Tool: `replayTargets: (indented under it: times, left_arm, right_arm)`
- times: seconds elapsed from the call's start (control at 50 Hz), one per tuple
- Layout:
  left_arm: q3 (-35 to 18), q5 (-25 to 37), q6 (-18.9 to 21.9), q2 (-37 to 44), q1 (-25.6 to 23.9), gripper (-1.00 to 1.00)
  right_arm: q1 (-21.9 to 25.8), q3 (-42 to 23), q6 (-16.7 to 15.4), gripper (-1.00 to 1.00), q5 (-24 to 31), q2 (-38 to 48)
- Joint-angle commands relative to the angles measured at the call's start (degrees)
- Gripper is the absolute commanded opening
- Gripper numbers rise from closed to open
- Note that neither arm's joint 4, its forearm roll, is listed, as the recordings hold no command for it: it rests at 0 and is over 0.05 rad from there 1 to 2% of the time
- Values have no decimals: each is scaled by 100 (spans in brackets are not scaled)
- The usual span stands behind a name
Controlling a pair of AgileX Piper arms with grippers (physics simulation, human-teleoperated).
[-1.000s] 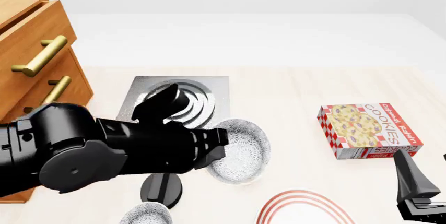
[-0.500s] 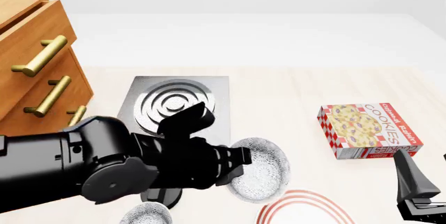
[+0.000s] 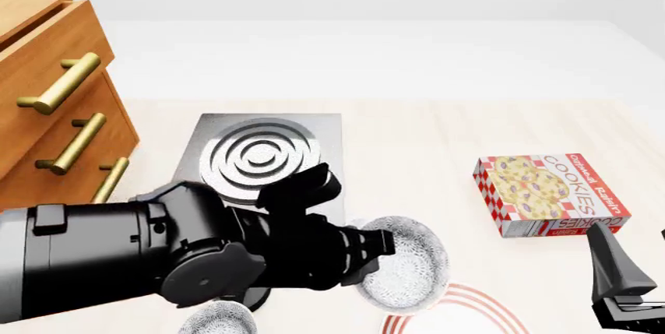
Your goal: Pick the akita bowl on the wooden cabinet and place it on the plate.
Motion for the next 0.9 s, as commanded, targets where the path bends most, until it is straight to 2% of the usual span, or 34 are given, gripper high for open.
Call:
replayTargets:
  times: [0.02,0.9]
  left_arm:
    - [-81,-111,-71,182,-90,-100]
    - [-126,-795,-492,1124,-377,-100]
  right_arm:
    - [0,0,0,100,0,0]
    - [0,0,0,100,0,0]
